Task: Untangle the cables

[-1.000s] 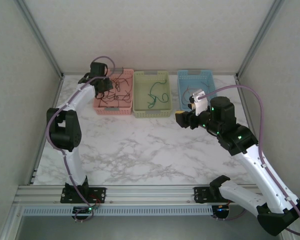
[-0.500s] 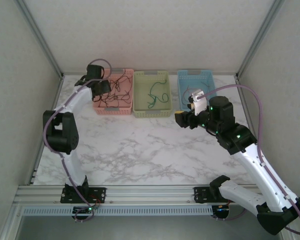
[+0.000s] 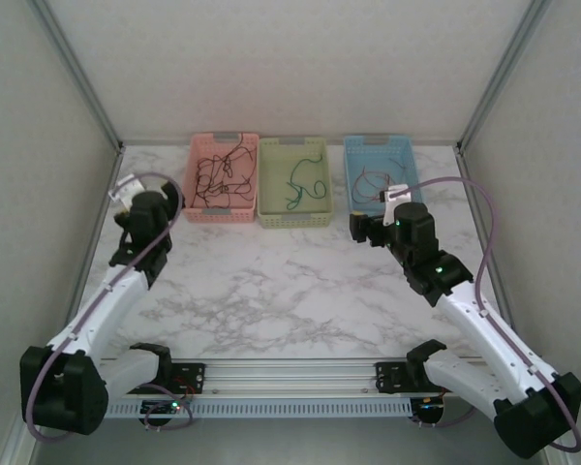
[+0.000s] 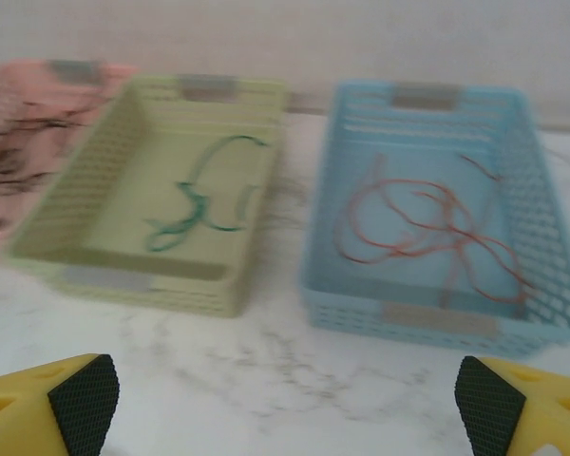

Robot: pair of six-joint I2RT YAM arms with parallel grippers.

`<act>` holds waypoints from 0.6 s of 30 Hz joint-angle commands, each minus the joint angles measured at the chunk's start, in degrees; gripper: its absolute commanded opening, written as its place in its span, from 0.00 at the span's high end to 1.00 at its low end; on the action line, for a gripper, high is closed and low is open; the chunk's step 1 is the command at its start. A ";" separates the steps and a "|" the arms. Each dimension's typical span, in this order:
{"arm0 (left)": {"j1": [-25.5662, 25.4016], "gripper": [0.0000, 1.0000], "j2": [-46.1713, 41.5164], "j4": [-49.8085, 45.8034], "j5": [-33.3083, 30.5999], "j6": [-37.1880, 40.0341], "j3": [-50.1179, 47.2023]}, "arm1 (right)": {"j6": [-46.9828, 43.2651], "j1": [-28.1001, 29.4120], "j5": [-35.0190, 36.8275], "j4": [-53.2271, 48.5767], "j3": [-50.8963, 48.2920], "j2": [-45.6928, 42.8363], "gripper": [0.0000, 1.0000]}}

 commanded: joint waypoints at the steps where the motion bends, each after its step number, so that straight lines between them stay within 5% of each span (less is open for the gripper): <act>1: -1.19 0.00 1.20 13.18 -7.56 3.64 -7.29 | 3.26 -3.37 9.19 9.87 -6.34 1.56 0.05; 11: -1.83 0.02 11.89 33.50 -5.58 22.70 -15.06 | 0.10 -12.02 18.12 33.93 -20.08 12.96 0.06; 18: 0.36 0.03 22.89 43.85 2.42 23.57 -17.01 | 0.21 -19.59 14.78 51.25 -25.38 22.12 0.08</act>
